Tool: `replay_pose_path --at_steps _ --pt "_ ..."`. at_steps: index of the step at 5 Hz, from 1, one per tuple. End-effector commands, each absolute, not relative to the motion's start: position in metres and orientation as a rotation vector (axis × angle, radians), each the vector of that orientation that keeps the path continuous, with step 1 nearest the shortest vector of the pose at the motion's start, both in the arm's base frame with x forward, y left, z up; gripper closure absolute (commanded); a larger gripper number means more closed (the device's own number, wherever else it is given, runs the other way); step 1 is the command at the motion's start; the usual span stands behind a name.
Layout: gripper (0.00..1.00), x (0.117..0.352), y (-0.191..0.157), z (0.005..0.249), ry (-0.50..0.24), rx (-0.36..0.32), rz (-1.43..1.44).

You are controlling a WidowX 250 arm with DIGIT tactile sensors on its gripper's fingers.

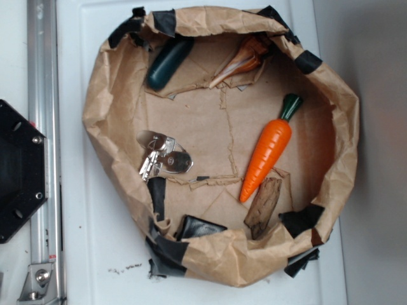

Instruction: Grab the wood chip.

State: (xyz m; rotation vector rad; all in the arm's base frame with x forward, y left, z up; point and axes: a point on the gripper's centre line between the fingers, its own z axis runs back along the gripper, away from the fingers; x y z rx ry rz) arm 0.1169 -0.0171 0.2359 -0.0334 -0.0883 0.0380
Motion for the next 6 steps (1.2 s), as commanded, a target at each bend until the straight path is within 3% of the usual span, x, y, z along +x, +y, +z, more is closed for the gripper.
replay_pose_path --at_steps 1,2,3,4,5,6 --pt "0.0 0.117 -0.017 0.236 -0.088 -0.033 0.038" --pt "0.0 0.158 -0.012 0.201 0.001 0.052 0.168" --pt "0.0 0.191 -0.009 0.184 0.049 0.033 0.303" --pt "0.0 0.204 -0.006 0.173 0.006 -0.038 0.524" --pt "0.0 0.218 -0.004 0.149 -0.111 -0.047 0.728" --pt "0.0 0.241 0.004 0.128 -0.091 -0.067 0.808"
